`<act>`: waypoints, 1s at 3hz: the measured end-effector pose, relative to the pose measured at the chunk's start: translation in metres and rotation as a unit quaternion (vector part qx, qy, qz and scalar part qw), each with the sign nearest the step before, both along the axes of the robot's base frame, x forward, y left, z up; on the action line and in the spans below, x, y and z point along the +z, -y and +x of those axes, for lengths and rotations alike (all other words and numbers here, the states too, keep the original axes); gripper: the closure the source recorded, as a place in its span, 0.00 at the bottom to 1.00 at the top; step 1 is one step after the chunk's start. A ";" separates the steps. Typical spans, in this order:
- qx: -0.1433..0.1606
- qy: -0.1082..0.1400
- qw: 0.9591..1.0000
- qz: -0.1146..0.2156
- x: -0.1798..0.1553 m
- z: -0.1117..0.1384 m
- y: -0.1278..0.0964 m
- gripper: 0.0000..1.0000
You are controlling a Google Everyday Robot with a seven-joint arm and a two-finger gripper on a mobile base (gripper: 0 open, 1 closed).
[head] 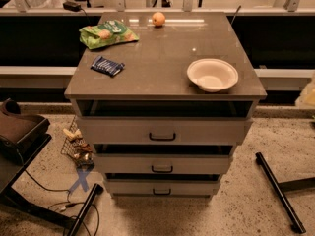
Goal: Move paper bowl near orange
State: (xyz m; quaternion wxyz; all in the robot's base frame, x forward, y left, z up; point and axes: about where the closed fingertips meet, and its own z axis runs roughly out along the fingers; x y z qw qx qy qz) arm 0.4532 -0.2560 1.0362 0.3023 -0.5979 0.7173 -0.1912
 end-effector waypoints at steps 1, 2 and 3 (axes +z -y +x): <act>0.006 0.005 0.999 0.051 -0.035 0.015 -0.018 0.00; 0.020 0.039 0.993 0.109 -0.082 0.056 -0.048 0.00; 0.024 0.070 0.988 0.137 -0.100 0.095 -0.060 0.00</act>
Offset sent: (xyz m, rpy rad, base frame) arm 0.1018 0.0646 -0.0942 0.3176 -0.2480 0.0433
